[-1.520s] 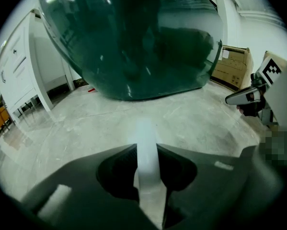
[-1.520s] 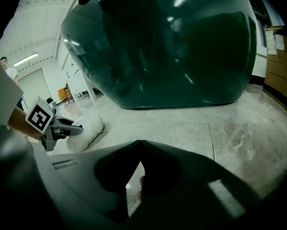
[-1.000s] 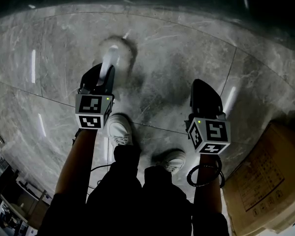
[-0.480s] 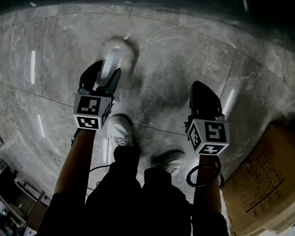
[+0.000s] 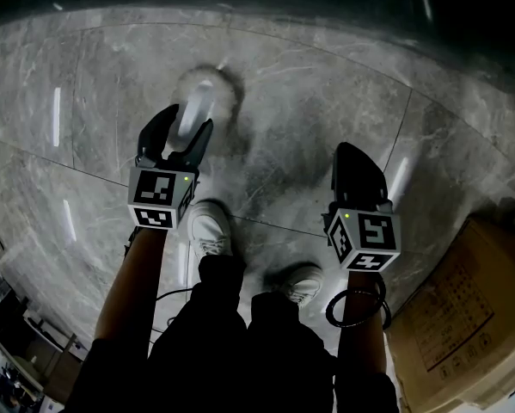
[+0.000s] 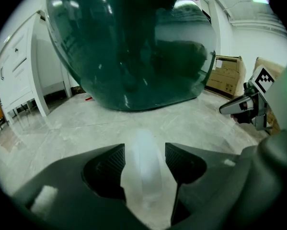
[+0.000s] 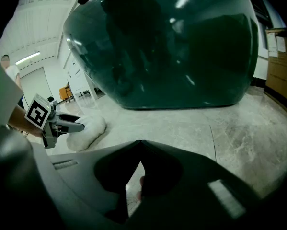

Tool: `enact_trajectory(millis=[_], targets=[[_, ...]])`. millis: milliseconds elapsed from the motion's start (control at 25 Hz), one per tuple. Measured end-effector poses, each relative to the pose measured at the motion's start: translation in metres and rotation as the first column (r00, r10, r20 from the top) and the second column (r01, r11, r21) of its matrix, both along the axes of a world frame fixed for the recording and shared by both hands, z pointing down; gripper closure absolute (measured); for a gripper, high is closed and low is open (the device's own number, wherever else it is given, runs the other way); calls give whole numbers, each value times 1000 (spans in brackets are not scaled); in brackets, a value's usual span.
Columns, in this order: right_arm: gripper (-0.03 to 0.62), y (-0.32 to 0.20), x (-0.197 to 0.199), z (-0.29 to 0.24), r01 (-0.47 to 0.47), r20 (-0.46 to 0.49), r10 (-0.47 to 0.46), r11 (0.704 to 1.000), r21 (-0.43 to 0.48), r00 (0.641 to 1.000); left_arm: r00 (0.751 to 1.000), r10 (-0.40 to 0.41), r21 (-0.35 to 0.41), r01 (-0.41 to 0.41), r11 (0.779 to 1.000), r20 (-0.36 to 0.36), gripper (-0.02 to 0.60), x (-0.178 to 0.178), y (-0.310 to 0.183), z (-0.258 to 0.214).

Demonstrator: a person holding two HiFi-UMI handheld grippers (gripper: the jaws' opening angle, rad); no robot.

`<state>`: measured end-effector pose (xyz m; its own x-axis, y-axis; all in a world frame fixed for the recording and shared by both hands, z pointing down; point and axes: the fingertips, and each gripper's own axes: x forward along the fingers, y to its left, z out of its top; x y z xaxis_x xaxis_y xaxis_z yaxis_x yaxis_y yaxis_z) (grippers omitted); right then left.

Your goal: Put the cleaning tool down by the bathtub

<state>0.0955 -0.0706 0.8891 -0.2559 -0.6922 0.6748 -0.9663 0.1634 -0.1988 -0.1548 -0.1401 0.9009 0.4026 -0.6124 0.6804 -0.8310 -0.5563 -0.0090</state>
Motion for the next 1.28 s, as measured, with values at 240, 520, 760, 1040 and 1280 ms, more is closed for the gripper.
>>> enact_trajectory(millis=[240,520,760,1040,1280], targets=[[571,5,-1,-8,-4,1,4,1000,0,1000,1000,-5,7,5,1000,-1,333,-4,3,-10],[571,6,-2,-11,-5,0,5,1000,4,1000,1000,-15,52,15,999,6,457,-5,0,-24],[571,4,-4,-13,-6,0,6,1000,13,1000,999,-34,75,35,997,-16,494,-6,-2,-33],[571,5,-3,-18,-7,0,7,1000,15,1000,999,-46,84,47,995,-17,500,-9,-3,-38],[571,4,-5,-31,-6,5,6,1000,16,1000,999,-38,88,39,995,-11,563,-5,-3,-52]])
